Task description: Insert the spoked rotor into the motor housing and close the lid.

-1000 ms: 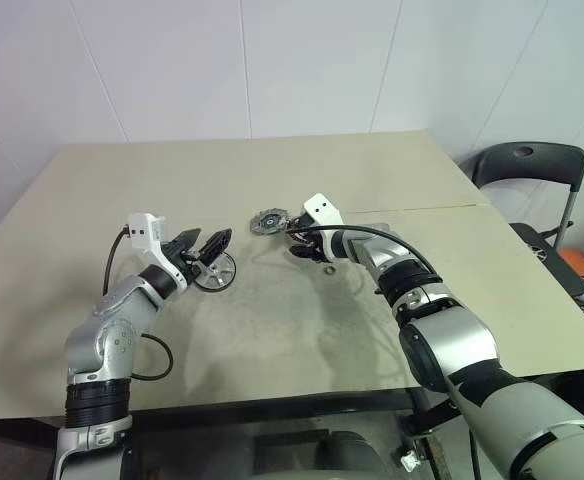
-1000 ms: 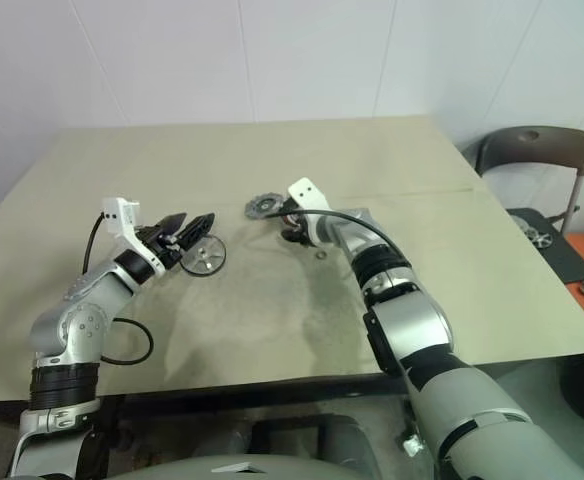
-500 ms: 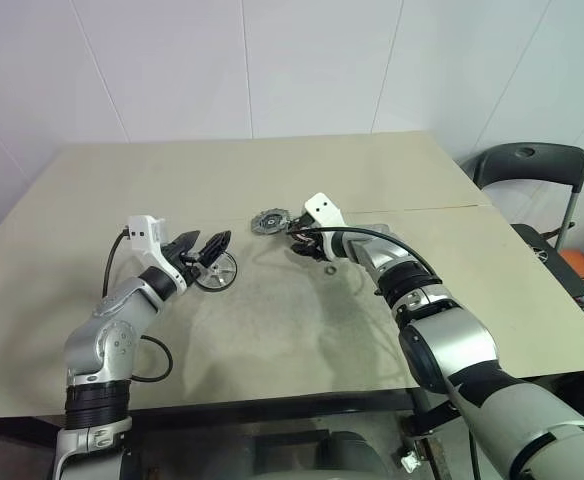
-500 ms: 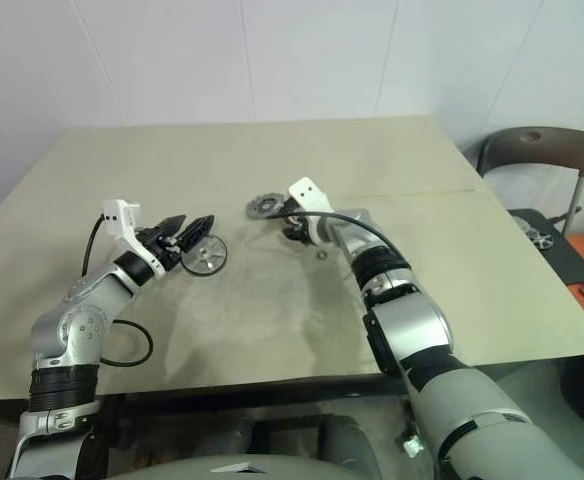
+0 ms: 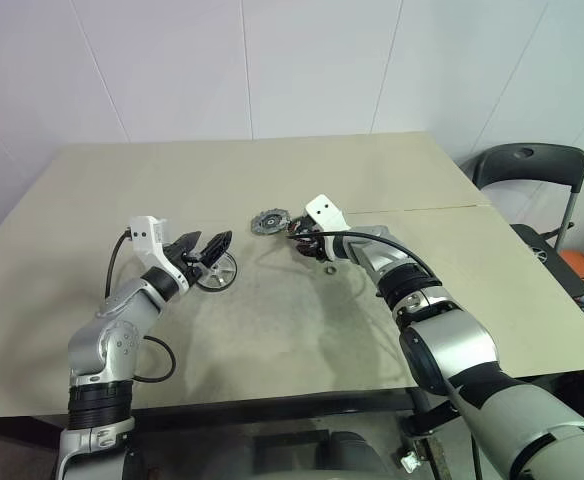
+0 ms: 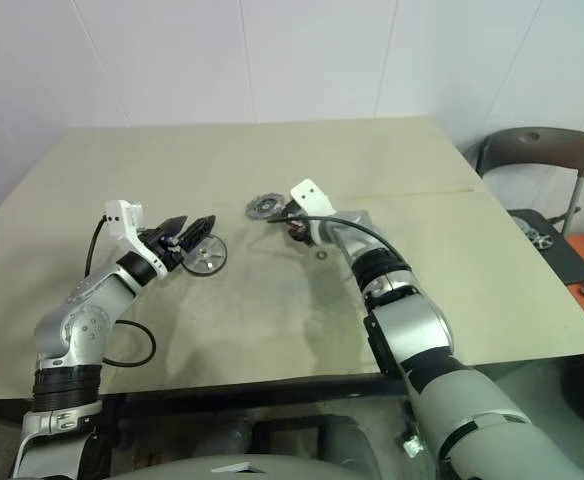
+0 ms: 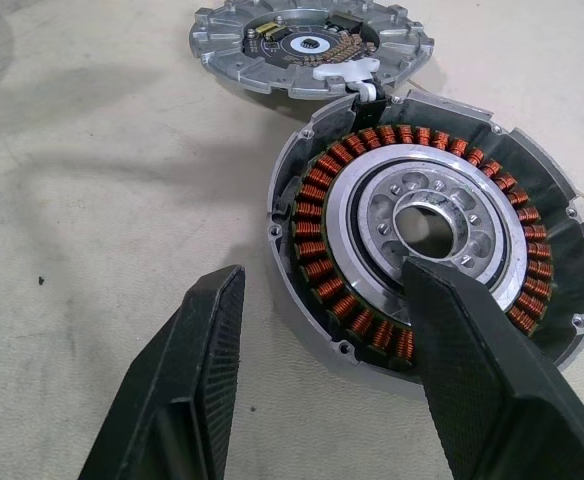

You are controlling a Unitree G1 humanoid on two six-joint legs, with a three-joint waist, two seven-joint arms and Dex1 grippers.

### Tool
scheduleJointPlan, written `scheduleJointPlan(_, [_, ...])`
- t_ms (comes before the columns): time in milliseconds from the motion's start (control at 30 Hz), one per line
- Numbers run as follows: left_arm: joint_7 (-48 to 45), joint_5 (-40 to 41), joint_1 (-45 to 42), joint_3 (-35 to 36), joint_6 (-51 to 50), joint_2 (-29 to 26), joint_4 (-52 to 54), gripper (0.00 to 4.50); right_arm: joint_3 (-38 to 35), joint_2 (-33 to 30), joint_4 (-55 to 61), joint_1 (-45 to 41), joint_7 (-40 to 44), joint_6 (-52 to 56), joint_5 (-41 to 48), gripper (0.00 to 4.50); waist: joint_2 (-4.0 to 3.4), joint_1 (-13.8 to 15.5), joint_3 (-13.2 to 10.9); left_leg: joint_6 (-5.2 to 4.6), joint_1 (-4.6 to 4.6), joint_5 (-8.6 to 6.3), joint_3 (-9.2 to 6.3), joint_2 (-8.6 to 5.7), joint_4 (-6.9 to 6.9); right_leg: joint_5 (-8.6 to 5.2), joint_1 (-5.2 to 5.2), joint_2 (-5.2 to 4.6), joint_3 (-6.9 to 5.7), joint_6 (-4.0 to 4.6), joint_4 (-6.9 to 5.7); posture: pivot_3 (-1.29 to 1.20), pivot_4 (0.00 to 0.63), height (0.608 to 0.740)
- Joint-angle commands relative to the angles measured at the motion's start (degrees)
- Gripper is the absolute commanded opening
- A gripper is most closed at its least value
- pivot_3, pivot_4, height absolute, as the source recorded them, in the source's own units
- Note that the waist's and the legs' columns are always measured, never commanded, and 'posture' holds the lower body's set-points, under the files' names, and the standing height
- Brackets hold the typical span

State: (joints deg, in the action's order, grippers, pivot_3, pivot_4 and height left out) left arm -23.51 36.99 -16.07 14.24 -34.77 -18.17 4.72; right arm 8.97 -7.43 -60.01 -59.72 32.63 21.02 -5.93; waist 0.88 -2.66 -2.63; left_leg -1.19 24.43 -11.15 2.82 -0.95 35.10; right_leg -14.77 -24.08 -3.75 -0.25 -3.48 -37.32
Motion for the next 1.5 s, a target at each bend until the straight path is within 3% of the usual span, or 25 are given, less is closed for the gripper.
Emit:
scheduleJointPlan(33, [0.0,0.2,-0.8,0.1,0.5,0.0,2.1,4.50,-0.1,-0.3,1.0,0.1,0.5,0.8,0.0,2.58,0.00,0.0,0.0,0.00,0.00,0.00,0.00,0.00,0.00,0.00,0.00,0.00,0.00,0.00,0.00,0.00,0.000,0.740])
scheduleJointPlan(133, [0.1,0.0,-0.9,0.3,0.7,0.1,1.8,4.50,-0.1,-0.1,1.2,0.0,1.0,0.8,0.1,2.58,0.00,0.0,0.0,0.00,0.00,0.00,0.00,0.00,0.00,0.00,0.00,0.00,0.00,0.00,0.00,0.00,0.000,0.740])
scheduleJointPlan(267, [0.2,0.0,-1.1,0.4,0.9,0.1,1.6,4.50,0.0,0.1,1.5,-0.2,1.3,1.2,0.1,1.72,0.00,0.0,0.0,0.00,0.00,0.00,0.00,0.00,0.00,0.00,0.00,0.00,0.00,0.00,0.00,0.00,0.000,0.740])
scheduleJointPlan(667, [0.4,-0.4,-1.8,0.5,1.7,0.4,0.6,4.50,-2.5,0.3,3.2,-0.5,4.4,3.4,3.2,1.72,0.00,0.0,0.0,0.00,0.00,0.00,0.00,0.00,0.00,0.00,0.01,0.00,0.00,-0.01,0.01,0.00,0.000,0.740])
scheduleJointPlan(800, [0.4,-0.6,-2.0,0.5,1.9,0.6,0.4,4.50,-2.1,0.1,4.4,-0.4,4.9,4.2,3.2,0.84,0.00,0.0,0.0,0.00,0.00,0.00,0.00,0.00,0.00,0.01,0.00,0.00,0.00,-0.01,0.01,0.00,0.000,0.740])
scheduleJointPlan(867, [0.4,-0.6,-2.1,0.5,2.0,0.6,0.2,4.50,-2.4,0.1,3.7,-0.6,3.7,5.0,3.1,0.15,0.00,0.0,0.0,0.00,0.01,0.00,0.00,0.00,-0.01,0.00,-0.01,0.00,0.00,-0.01,0.01,0.00,0.000,0.740])
scheduleJointPlan(1500, [0.6,-1.6,-2.6,0.4,2.0,1.0,-0.5,4.50,-3.2,-0.2,6.9,0.3,5.2,7.5,4.6,0.07,0.00,0.0,0.0,0.00,0.01,0.00,0.00,0.00,-0.01,0.00,-0.01,0.00,0.00,0.00,0.02,0.00,0.000,0.740])
